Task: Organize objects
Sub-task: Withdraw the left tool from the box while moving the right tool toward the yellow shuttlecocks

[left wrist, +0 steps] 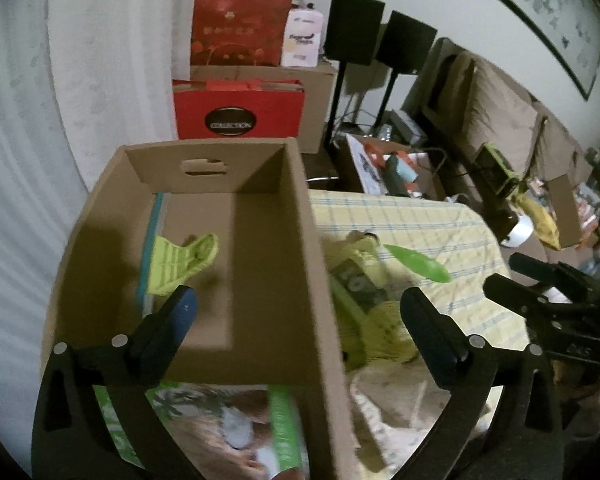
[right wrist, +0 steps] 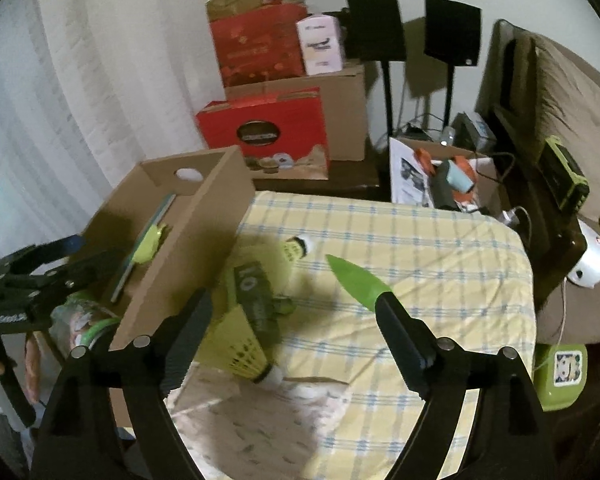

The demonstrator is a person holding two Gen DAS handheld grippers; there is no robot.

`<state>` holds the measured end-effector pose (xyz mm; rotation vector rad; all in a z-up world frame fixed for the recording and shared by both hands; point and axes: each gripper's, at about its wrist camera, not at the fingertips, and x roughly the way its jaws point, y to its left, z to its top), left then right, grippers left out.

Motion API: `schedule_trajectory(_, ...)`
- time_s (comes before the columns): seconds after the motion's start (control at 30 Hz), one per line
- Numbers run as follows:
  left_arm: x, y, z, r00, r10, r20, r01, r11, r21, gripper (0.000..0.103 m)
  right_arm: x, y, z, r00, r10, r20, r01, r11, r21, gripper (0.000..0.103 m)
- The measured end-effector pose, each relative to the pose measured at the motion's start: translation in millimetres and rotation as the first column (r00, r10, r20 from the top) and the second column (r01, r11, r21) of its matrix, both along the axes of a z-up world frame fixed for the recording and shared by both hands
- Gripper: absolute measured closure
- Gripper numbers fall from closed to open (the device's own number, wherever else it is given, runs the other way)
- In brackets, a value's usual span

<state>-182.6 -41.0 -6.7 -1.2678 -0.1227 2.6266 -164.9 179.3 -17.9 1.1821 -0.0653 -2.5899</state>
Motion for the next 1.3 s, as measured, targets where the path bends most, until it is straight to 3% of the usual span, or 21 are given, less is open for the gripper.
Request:
schedule_trajectory(0.1,3,10,2,1.0,-0.008,-0.004,0.008,1.0,-0.004,0.001,3,9,3,1.0,-0.017,-0.004,0.017,1.0,0.0,0.012)
schedule_trajectory(0.2,7,22,4,1.0,-0.02,-0.021,0.02,0.999,-0.027,0.001,7,13,6,1.0,-0.026,-0.013,0.026,1.0,0.006,0.001)
schedule_trajectory(0.47,20,47,3,0.999,-0.041,-0.025,0.04,0.998,-0.038,0.0,18,24,12,0.998,-0.05,-0.028,0.051,0.998,0.031,0.0)
schedule_trajectory(0.63,25,49,3,1.0,-0.026,0.01,0.026,0.999,0.035,0.0,24,37,10,0.997,-0.074,-0.028,0.076,0.996,0.049,0.0)
schedule_trajectory(0.9,37,61,5,0.999,-0.037,-0.016,0.037,0.999,0.009,0.0,37,55,5,0.995,-0.1,-0.025,0.101,0.994,0.051,0.0)
schedule_trajectory(1.03,50,73,1,0.996,-0.08,-0.041,0.078,0.996,-0.047,0.0,42,68,-3,0.993,-0.115,-0.009,0.116,0.993,0.038,0.001)
schedule_trajectory(1.3,61,94,-16,0.992,-0.128,-0.016,0.127,0.989,-0.074,0.0,44,112,-20,0.983,-0.182,0.027,0.182,0.983,0.003,0.001)
